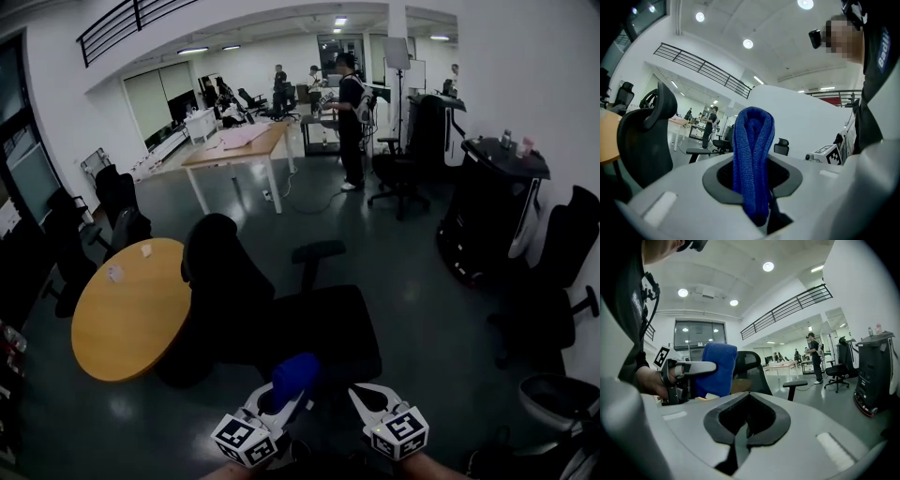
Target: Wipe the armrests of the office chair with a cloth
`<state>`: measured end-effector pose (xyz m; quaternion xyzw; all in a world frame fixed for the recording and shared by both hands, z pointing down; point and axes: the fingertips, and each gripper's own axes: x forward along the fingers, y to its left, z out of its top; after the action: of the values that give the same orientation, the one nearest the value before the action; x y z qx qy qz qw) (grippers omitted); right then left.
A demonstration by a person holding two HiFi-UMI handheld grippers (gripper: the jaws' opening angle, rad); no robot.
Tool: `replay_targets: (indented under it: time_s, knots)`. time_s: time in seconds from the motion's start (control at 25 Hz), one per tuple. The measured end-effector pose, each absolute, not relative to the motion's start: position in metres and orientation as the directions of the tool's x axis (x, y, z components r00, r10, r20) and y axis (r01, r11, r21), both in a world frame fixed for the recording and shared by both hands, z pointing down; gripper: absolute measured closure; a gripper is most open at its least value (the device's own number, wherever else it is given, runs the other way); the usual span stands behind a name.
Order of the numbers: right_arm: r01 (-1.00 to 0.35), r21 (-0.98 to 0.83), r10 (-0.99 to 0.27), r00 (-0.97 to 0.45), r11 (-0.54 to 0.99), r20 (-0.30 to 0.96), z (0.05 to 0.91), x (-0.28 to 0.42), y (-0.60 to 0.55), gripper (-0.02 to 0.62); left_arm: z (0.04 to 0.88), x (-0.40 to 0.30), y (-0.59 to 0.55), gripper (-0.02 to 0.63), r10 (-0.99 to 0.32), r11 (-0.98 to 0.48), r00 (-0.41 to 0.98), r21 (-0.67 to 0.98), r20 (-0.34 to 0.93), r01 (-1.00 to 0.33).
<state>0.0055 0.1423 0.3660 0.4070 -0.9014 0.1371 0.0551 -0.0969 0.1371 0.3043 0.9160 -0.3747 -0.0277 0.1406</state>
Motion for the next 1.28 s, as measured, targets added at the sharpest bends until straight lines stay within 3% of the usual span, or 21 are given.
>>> replay_targets:
  time_s: [0.48, 1.28]
  knots:
    - [-0.776, -0.134, -0.759, -0.630, 0.616, 0.164, 0.360, 0.002, 0.171, 0.591, 0.318, -0.070, 0.161, 0.486, -0.627, -0.728, 0.774, 0.285, 0.089, -0.623]
    - [-0.835, -0.106, -0.821, -0.550, 0.540, 0.150, 0.329, -0.097, 0.184, 0.592, 0.297, -0.163, 0.178, 0.486, -0.513, -0.825, 0.859, 0.273, 0.003, -0.494]
